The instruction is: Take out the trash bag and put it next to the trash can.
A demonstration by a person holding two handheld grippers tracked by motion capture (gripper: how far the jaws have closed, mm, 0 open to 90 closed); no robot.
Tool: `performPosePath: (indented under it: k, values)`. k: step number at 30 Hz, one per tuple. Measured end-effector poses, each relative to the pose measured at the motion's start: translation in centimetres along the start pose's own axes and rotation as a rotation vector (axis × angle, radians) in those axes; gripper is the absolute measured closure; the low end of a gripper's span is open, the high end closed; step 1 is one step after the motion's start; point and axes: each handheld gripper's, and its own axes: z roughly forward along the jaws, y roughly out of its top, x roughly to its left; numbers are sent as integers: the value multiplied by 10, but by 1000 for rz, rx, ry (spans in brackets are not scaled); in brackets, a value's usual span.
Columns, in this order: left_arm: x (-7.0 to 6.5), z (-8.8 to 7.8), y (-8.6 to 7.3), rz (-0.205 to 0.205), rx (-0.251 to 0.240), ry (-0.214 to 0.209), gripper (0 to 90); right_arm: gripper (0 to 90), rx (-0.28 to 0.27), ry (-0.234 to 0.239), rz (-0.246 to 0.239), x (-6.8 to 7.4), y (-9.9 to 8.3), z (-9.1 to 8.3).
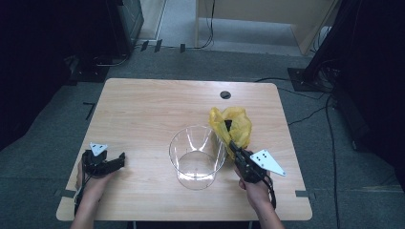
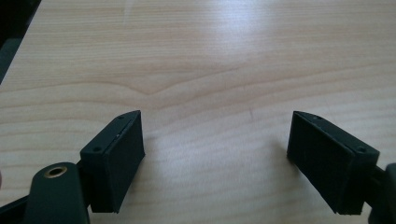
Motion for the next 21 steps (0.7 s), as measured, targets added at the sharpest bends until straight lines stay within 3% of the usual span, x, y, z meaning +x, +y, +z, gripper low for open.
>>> performPosePath:
  k: [7,13,16,21]
  values:
    - [5,-11,-10,16,-1,-18,183,890,31,-51,-32,-2,-5,1]
    - [3,-11,-10,-1,-1,-1,183,494,54,-71,-72,-2,0,-6]
    - [2,-11,-10,-4,-2,3,183,383,55,-71,-122,0,6,-13]
    - [2,-12,-11,9,-1,-10,183,264,74,-39,-121,-6,14,-24]
